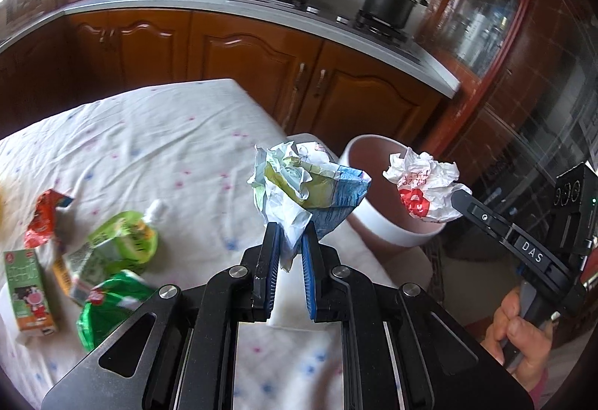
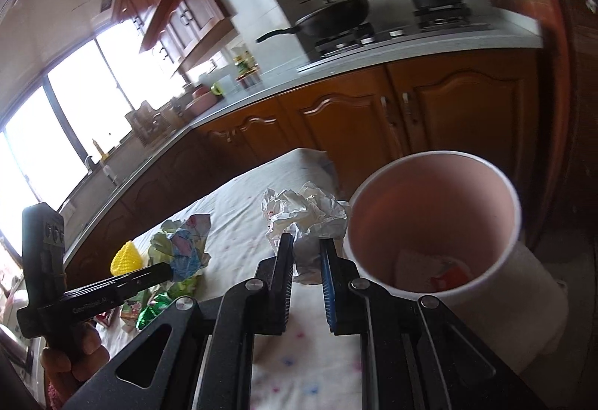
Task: Collect trash
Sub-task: 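Carry both items over the pink bucket and open both tools to drop them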
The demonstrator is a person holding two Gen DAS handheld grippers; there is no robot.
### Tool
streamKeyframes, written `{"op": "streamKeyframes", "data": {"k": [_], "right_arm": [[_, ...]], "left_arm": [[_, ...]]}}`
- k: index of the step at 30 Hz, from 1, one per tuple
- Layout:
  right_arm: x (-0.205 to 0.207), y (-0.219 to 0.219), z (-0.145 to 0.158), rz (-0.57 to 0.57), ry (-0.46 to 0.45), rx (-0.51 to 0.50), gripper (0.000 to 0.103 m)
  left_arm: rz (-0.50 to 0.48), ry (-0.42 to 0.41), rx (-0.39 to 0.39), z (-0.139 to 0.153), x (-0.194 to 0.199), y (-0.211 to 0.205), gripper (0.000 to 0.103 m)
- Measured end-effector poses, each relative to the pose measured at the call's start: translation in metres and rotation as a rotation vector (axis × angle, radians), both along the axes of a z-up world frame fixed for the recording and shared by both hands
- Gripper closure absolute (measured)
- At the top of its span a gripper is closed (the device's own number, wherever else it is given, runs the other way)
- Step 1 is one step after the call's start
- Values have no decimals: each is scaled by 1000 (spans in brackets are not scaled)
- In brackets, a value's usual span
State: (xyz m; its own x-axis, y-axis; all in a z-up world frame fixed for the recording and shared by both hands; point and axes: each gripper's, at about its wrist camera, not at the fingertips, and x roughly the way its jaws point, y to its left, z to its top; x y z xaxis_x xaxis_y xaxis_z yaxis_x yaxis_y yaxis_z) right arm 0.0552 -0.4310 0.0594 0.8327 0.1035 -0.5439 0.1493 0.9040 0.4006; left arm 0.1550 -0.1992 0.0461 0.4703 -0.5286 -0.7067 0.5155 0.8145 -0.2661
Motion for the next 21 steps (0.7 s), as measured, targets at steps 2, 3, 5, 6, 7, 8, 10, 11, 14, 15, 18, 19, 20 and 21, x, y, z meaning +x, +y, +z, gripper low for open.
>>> {"op": "streamKeyframes", "data": {"k": [2, 3, 5, 6, 7, 8, 10, 11, 14, 15, 18, 19, 20, 21], "right_arm": [[-5, -10, -1, -24, 2, 6, 89], [-8, -15, -2, -36, 3, 6, 89], [-13, -23, -2, -54, 4, 7, 89], [-15, -27, -2, -65, 3, 7, 89], [-17, -32, -2, -76, 2, 6, 89], [-19, -35, -3, -83, 2, 5, 89], [-21, -42, -3, -98, 1, 6, 89], [-22, -46, -3, -106, 2, 4, 89], [-24, -56, -5, -124, 8, 2, 89], [-23, -60, -7, -131, 12, 0, 89], [-21, -69, -11, -144, 26, 3, 89], [-21, -70, -12, -147, 29, 3, 89], [-19, -73, -14, -150, 34, 0, 89], [-19, -74, -15, -152, 38, -4, 89]], "left_arm": [[-19, 6, 0, 0, -1, -12, 93], [-26, 7, 1, -1, -1, -15, 93], [-46, 5, 6, 0, -3, -28, 93], [-52, 5, 8, 1, -3, -31, 92], [-63, 5, 11, 1, -4, -38, 93], [-69, 5, 12, 1, -5, -42, 93], [-84, 5, 17, 1, -5, -52, 93], [-93, 10, 18, 1, -5, -57, 92], [-116, 26, 21, -1, -2, -72, 93], [-122, 28, 25, -1, -1, -78, 93], [-141, 34, 40, -4, 1, -96, 92], [-147, 35, 49, -6, 4, -104, 92], [-150, 39, 53, -7, 5, -109, 92], [-155, 45, 56, -8, 7, -114, 92]]}}
